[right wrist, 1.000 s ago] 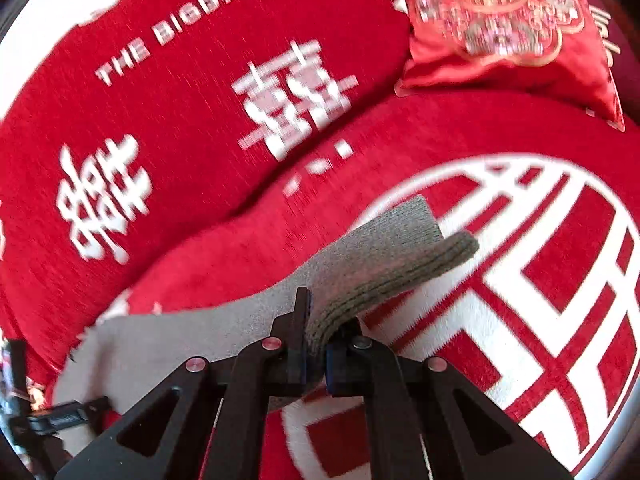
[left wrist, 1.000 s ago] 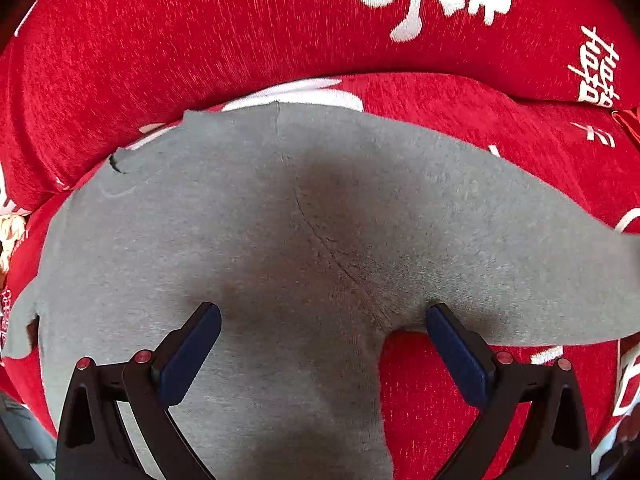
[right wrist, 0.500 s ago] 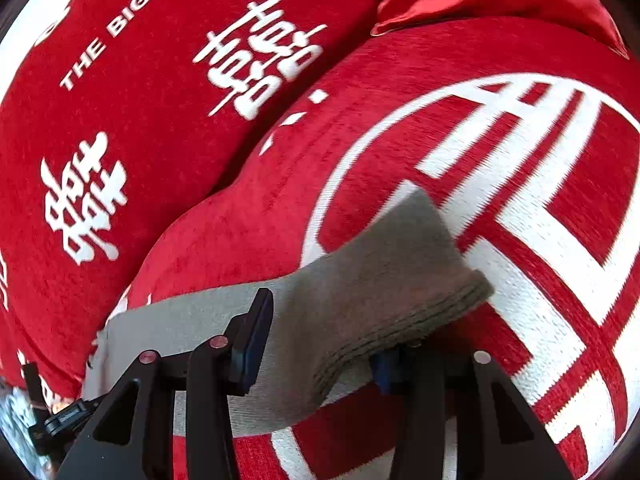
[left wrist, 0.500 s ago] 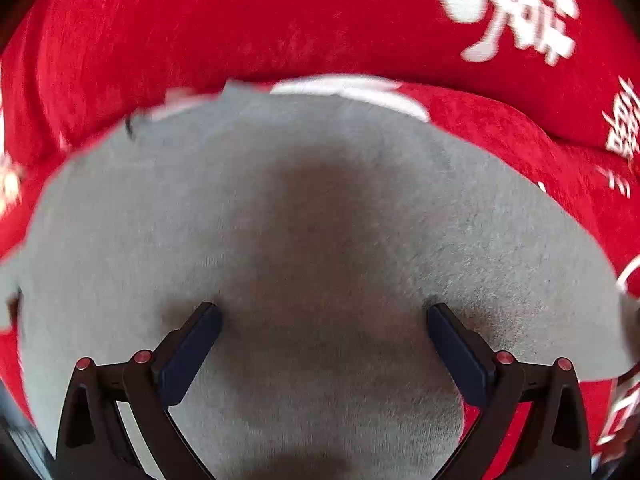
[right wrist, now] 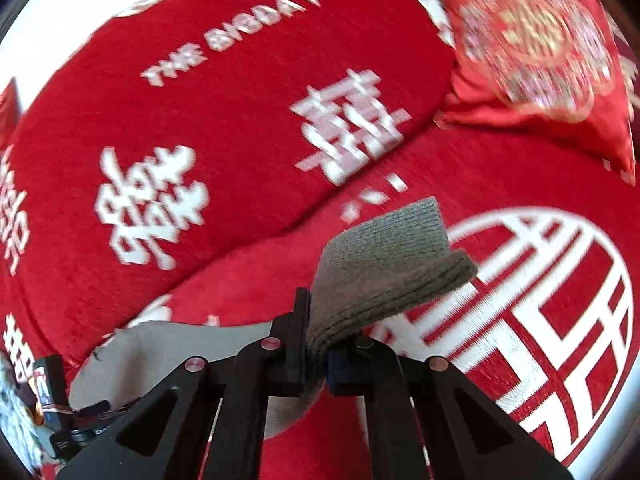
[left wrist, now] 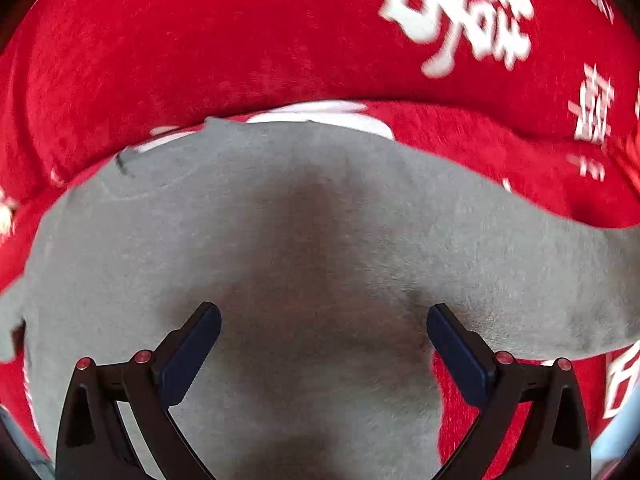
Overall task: Fold small clothes
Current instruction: 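Lift the sleeve with the right tool and fold it across the sweater body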
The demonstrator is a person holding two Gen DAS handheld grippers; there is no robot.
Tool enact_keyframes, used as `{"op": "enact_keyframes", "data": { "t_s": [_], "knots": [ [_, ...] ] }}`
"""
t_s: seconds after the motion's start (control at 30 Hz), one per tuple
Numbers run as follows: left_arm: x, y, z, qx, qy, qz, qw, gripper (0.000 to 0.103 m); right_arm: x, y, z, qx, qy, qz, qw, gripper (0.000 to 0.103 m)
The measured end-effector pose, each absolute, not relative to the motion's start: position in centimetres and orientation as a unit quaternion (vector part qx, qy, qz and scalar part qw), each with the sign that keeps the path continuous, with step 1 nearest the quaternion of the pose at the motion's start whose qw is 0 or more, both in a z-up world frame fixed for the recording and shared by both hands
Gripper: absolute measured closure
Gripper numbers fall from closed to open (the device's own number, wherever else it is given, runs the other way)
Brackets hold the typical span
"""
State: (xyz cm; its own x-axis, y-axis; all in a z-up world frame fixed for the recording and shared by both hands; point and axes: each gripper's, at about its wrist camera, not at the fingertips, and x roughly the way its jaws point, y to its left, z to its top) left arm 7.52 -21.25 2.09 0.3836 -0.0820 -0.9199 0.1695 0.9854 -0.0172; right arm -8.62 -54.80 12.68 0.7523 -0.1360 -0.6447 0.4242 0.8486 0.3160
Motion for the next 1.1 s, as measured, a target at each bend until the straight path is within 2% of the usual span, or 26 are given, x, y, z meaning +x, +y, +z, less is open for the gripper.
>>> {"op": "enact_keyframes", "data": {
  "t_s": [0.2,0.37,0.77,1.1],
  "knots": [
    [6.9,-15.2,2.7,0.021,0.539,-0.053,0.841,0.0,-5.8,-47.0,18.2,0.176,0.294,-0.104,0.934,0.096],
    [6.9,-10.4,2.5,-0.004,0.541,-0.046,0.84,0.0,-2.8,-39.9,19.7,0.129,0.296,-0.078,0.943,0.096],
    [5.7,0.8,2.9,-0.063,0.529,-0.031,0.846,0.0,2.2,-24.2,17.9,0.066,0.327,-0.016,0.943,0.096],
    [4.4,9.2,1.5,-0.14,0.531,0.002,0.836,0.0,4.1,-12.4,13.2,0.003,0.369,0.032,0.929,0.096]
  ]
}}
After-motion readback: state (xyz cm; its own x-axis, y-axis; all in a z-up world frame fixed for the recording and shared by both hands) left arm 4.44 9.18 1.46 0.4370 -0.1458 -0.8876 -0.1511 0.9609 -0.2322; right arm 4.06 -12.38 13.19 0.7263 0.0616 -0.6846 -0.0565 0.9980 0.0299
